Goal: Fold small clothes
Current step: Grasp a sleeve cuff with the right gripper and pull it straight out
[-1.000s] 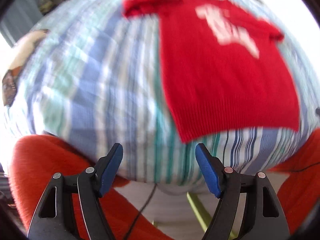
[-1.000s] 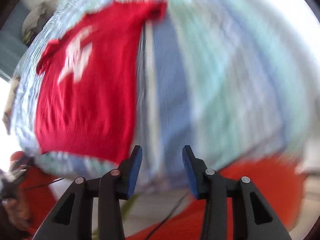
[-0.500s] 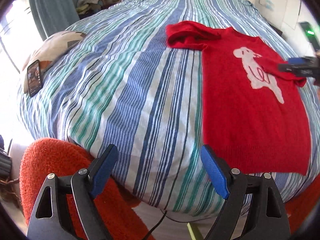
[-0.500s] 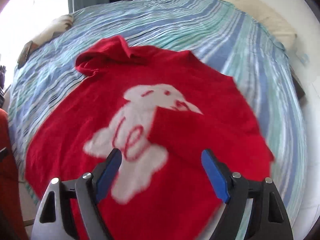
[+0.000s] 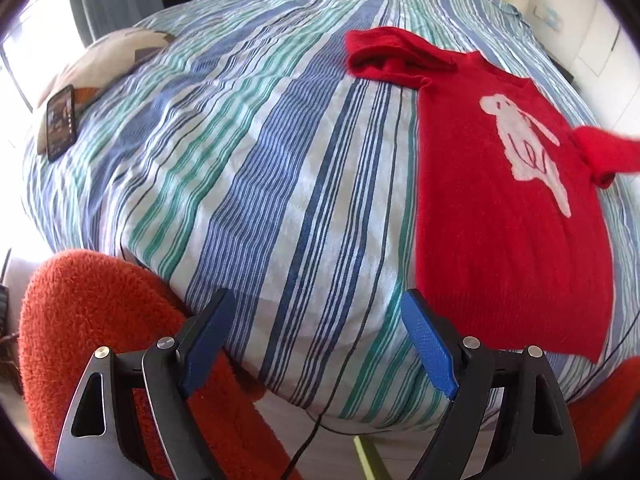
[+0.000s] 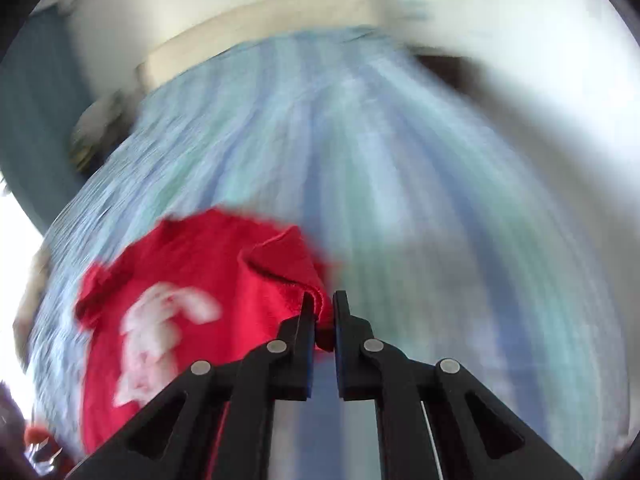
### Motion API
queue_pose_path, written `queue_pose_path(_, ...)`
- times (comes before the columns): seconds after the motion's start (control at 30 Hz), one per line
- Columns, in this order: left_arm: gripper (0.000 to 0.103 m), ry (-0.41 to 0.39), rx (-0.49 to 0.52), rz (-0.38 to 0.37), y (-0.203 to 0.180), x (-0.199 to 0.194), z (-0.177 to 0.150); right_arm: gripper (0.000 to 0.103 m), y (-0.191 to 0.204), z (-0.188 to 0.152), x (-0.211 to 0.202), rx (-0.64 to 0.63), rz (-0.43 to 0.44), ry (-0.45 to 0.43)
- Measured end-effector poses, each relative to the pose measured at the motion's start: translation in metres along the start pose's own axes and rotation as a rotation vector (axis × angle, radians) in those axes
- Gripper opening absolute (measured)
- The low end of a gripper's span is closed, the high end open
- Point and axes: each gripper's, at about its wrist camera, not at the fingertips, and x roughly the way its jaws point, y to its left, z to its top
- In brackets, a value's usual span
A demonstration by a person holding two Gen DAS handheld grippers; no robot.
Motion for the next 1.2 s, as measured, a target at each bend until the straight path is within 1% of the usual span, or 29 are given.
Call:
queue_pose_path(0.07, 0.086, 0.007, 0.003, 0.004, -0.001, 0.001, -0.002, 0.008, -0.065, -0.004, -0.016, 0.098, -0.107, -0.013)
queue_pose_path(0.13, 0.086, 0.003, 0.016, 0.014, -0.005, 0.0, -0.004, 0.008, -0.105, -0.015, -0.024, 0.192, -0.152, -0.009)
queue_pose_path(0.2, 0.086, -0.001, 0.032, 0.02, -0.008, -0.002, -0.006, 0.007, -0.135, -0.028, -0.023, 0.249, -0.182, -0.001)
queue_pose_path(0.3, 0.086, -0.005, 0.059, 0.037, -0.014, -0.003, -0.009, 0.007, -0.155, -0.049, -0.013, 0.272, -0.21, 0.033)
queue_pose_path(0.43, 0.086, 0.0, 0.074, 0.055, -0.014, -0.002, -0.011, 0.007, -0.167, -0.075, 0.001, 0.313, -0.269, 0.07)
queue_pose_path(0.5, 0.086, 0.006, 0.069, 0.057, -0.013, -0.001, -0.01, 0.007, -0.174, -0.087, 0.006, 0.331, -0.318, 0.089)
queue_pose_path(0.6, 0.086, 0.018, 0.059, 0.054, -0.011, 0.001, -0.01, 0.006, -0.188, -0.107, 0.011, 0.324, -0.397, 0.13)
queue_pose_path(0.7, 0.086, 0.022, 0.058, 0.052, -0.01, 0.002, -0.01, 0.005, -0.199, -0.121, 0.019, 0.338, -0.436, 0.176)
queue_pose_path(0.83, 0.086, 0.023, 0.074, 0.061, -0.013, 0.003, -0.011, 0.004, -0.209, -0.131, 0.028, 0.342, -0.456, 0.208)
queue_pose_path(0.97, 0.086, 0.011, 0.08, 0.063, -0.014, 0.0, -0.013, 0.004, -0.206, -0.123, 0.041, 0.333, -0.455, 0.227)
queue_pose_path(1.03, 0.086, 0.007, 0.081, 0.065, -0.012, -0.004, -0.012, 0.011, -0.21, -0.124, 0.036, 0.352, -0.424, 0.225)
queue_pose_path(1.07, 0.086, 0.003, 0.079, 0.063, -0.011, -0.007, -0.01, 0.026, -0.215, -0.128, 0.028, 0.372, -0.407, 0.226)
queue_pose_path(1.1, 0.086, -0.006, 0.074, 0.057, -0.008, -0.013, -0.007, 0.048, -0.218, -0.126, 0.02, 0.399, -0.396, 0.225)
queue_pose_path(1.13, 0.086, -0.015, 0.073, 0.054, -0.006, -0.018, -0.003, 0.058, -0.223, -0.13, 0.009, 0.42, -0.392, 0.216)
queue_pose_path(1.17, 0.086, -0.034, 0.073, 0.051, -0.003, -0.026, 0.003, 0.064, -0.225, -0.132, -0.004, 0.438, -0.401, 0.197)
queue_pose_path(1.2, 0.086, -0.063, 0.072, 0.046, 0.0, -0.036, 0.012, 0.064, -0.224, -0.133, -0.016, 0.441, -0.411, 0.176)
